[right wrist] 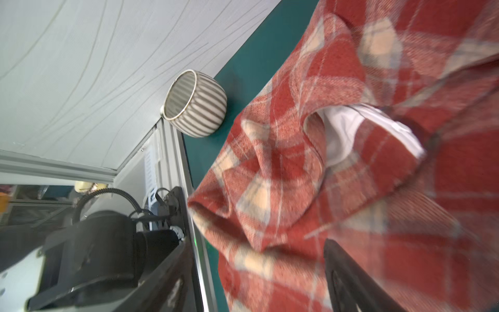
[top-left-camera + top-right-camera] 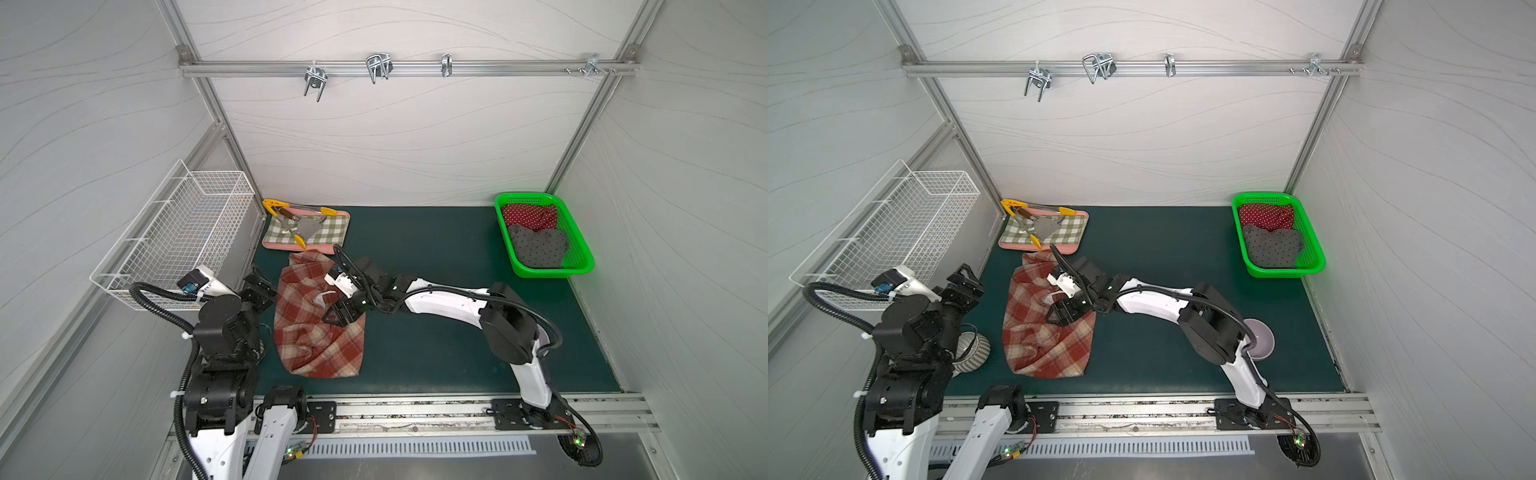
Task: Roll up the skirts
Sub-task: Pick up the skirt from the center of the board.
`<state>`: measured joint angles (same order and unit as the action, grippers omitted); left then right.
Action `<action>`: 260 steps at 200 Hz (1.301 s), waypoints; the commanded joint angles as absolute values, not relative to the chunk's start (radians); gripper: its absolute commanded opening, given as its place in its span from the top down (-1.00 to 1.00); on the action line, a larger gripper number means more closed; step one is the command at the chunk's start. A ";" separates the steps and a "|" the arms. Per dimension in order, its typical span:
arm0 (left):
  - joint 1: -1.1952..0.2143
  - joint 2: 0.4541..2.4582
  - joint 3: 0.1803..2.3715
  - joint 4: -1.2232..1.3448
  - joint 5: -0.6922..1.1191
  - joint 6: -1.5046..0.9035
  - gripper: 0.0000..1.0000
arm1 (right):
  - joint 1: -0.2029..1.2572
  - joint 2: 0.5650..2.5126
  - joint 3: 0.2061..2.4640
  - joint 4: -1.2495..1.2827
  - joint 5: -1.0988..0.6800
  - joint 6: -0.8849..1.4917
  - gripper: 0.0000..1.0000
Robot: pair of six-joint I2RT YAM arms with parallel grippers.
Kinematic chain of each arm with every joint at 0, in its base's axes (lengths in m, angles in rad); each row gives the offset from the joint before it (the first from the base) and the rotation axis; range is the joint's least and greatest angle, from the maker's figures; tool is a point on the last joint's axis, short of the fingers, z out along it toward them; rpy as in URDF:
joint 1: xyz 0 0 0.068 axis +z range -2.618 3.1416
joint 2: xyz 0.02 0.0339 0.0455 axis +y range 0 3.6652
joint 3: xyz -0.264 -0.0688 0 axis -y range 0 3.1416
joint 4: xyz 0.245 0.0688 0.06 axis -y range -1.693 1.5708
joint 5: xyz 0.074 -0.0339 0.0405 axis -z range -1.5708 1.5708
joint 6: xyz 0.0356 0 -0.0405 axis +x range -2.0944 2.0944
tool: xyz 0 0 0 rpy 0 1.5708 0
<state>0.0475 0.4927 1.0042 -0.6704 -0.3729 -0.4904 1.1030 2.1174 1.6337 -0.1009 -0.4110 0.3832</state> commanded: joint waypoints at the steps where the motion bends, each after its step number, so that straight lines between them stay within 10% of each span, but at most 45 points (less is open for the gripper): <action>1: 0.029 0.467 1.023 -0.693 -0.459 -0.467 -0.58 | 1.099 2.187 1.712 -0.015 -0.497 0.491 -0.55; 109: -0.056 0.431 0.947 -0.680 -0.511 -0.391 -0.58 | 1.070 2.523 2.000 0.179 -0.437 0.720 -0.32; 119: -0.063 0.433 0.940 -0.671 -0.517 -0.381 -0.58 | 1.063 2.538 2.022 0.180 -0.434 0.721 -0.03; 134: -0.067 0.435 0.928 -0.655 -0.521 -0.367 -0.58 | 1.053 2.567 2.068 0.195 -0.466 0.736 1.00; 260: -0.082 0.489 0.948 -0.593 -0.260 -0.292 -0.56 | 0.753 1.680 1.512 0.112 -0.598 0.556 1.00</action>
